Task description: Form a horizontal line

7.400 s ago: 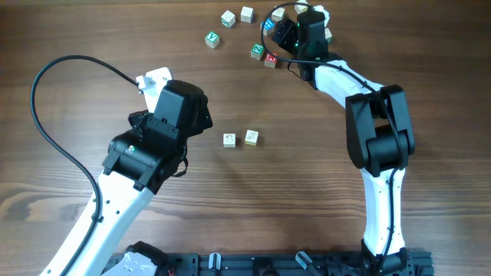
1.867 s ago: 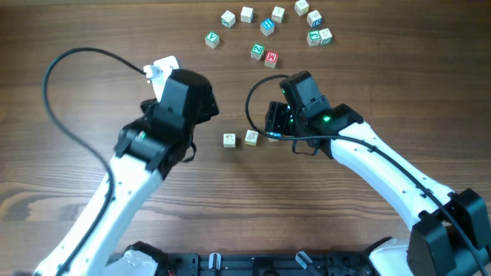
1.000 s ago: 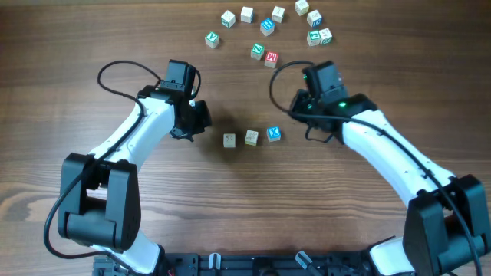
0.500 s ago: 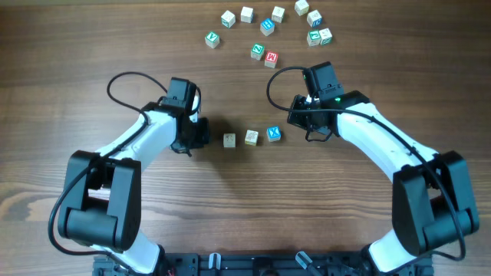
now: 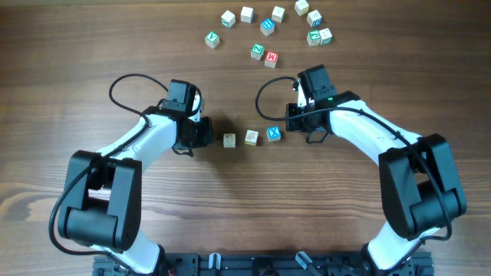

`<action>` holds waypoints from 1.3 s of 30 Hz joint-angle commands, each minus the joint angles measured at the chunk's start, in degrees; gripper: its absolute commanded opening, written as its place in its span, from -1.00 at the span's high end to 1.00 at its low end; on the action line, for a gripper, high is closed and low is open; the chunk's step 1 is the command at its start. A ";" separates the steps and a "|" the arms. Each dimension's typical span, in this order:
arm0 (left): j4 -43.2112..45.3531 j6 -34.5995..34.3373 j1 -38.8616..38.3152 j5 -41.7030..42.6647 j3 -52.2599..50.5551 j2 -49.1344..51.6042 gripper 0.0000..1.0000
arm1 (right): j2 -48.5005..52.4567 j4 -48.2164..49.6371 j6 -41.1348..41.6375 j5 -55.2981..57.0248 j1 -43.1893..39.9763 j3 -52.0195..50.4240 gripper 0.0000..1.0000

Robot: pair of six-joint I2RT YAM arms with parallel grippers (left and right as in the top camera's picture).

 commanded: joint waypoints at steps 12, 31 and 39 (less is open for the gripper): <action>1.29 -0.26 -0.04 1.14 -0.81 0.50 0.92 | 1.14 1.53 -11.82 -7.91 0.09 -2.36 0.91; 1.99 -0.28 -0.04 2.45 -0.81 0.52 0.88 | 1.20 3.96 -11.65 -20.61 0.09 -4.48 0.91; 2.32 -0.28 -0.04 2.45 -0.81 0.52 0.85 | 1.20 3.78 -11.52 -21.92 0.09 -4.48 0.92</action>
